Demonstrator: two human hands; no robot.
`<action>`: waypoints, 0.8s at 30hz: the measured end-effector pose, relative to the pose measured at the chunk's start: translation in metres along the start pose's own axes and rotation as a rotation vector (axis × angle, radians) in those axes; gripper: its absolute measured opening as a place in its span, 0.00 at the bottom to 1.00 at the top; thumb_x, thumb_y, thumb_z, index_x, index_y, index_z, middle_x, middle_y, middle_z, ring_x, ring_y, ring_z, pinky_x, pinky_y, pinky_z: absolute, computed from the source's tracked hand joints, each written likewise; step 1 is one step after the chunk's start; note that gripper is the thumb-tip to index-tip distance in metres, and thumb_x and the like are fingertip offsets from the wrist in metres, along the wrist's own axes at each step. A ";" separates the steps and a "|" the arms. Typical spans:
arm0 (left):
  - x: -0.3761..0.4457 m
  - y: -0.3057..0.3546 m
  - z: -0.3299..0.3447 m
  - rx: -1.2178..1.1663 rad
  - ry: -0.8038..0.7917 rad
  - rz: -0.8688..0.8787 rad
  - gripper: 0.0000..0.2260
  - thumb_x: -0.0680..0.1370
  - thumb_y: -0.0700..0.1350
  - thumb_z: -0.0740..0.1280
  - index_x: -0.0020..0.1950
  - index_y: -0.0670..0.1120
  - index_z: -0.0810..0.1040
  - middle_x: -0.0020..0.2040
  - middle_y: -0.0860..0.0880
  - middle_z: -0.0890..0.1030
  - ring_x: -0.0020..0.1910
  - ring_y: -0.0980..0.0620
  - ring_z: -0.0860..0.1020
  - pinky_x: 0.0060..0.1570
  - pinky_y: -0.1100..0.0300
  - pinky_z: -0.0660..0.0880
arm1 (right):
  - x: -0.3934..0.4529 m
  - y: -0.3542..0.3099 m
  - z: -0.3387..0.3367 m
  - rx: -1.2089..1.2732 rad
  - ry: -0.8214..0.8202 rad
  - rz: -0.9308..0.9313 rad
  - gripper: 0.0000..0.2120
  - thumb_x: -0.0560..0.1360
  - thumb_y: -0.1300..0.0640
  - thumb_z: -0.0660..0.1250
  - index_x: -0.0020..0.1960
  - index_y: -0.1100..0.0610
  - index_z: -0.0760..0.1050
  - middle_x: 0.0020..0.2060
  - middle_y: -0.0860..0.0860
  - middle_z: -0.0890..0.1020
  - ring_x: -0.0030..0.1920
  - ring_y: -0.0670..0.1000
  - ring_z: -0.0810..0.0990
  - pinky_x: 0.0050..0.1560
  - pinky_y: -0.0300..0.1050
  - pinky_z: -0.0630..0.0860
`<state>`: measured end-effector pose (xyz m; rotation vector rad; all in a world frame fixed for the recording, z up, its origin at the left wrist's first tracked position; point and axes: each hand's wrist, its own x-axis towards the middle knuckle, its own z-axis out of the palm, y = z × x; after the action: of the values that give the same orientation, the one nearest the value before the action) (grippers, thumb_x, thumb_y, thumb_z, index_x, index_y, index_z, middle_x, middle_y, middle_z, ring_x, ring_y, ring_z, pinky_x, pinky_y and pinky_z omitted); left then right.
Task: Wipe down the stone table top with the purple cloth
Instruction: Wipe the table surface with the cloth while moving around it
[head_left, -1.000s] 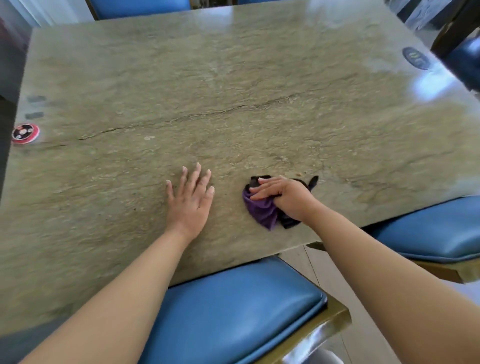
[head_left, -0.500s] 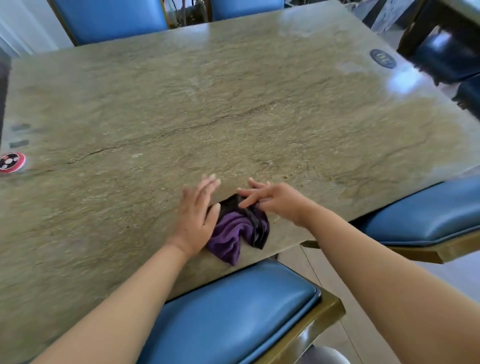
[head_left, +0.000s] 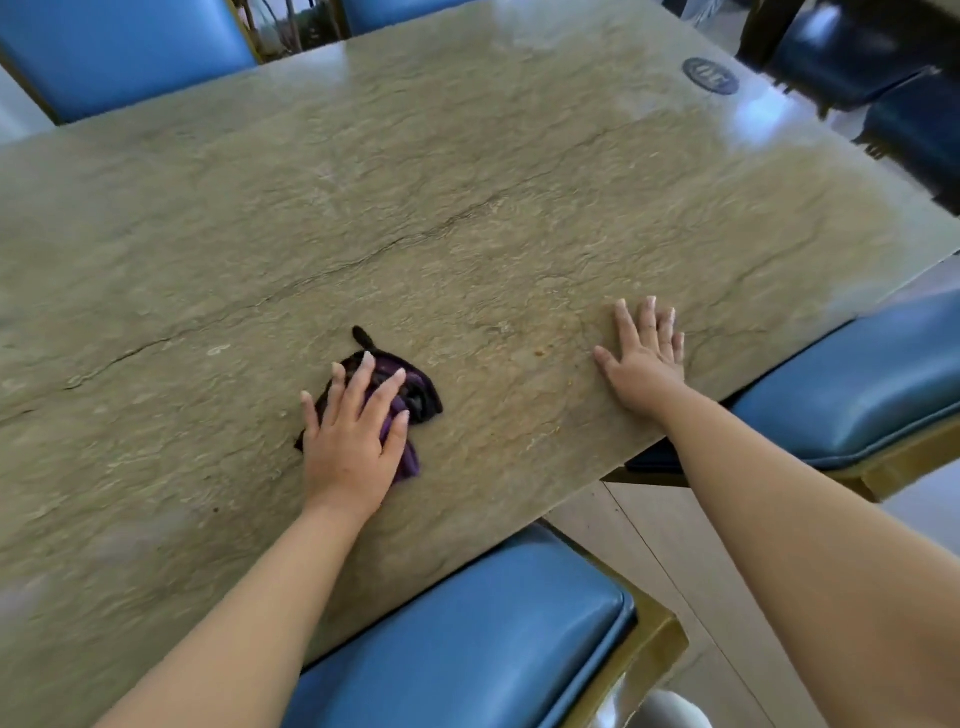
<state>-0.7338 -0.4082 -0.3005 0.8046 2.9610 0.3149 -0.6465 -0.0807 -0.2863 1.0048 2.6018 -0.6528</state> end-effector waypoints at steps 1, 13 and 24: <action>0.012 0.004 0.000 -0.009 0.026 -0.080 0.21 0.80 0.57 0.54 0.73 0.57 0.66 0.78 0.50 0.60 0.77 0.44 0.56 0.73 0.38 0.49 | 0.001 -0.001 0.000 0.000 0.000 0.001 0.33 0.80 0.41 0.51 0.77 0.46 0.36 0.76 0.51 0.33 0.75 0.54 0.30 0.74 0.52 0.32; 0.006 0.119 0.013 -0.070 -0.173 0.267 0.25 0.79 0.60 0.53 0.76 0.59 0.56 0.80 0.53 0.47 0.78 0.51 0.43 0.76 0.49 0.46 | 0.001 0.002 -0.005 0.075 -0.007 -0.027 0.32 0.81 0.44 0.53 0.77 0.45 0.39 0.76 0.49 0.34 0.75 0.52 0.30 0.72 0.49 0.32; 0.092 0.093 0.019 -0.119 -0.010 -0.193 0.24 0.79 0.54 0.61 0.75 0.52 0.65 0.79 0.47 0.54 0.78 0.44 0.50 0.75 0.49 0.46 | 0.013 0.023 -0.025 0.277 -0.084 -0.149 0.22 0.84 0.49 0.44 0.77 0.45 0.51 0.78 0.46 0.42 0.76 0.47 0.36 0.74 0.46 0.36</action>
<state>-0.7648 -0.2802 -0.2998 0.5011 2.9459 0.4677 -0.6421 -0.0454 -0.2768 0.8396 2.5777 -1.0921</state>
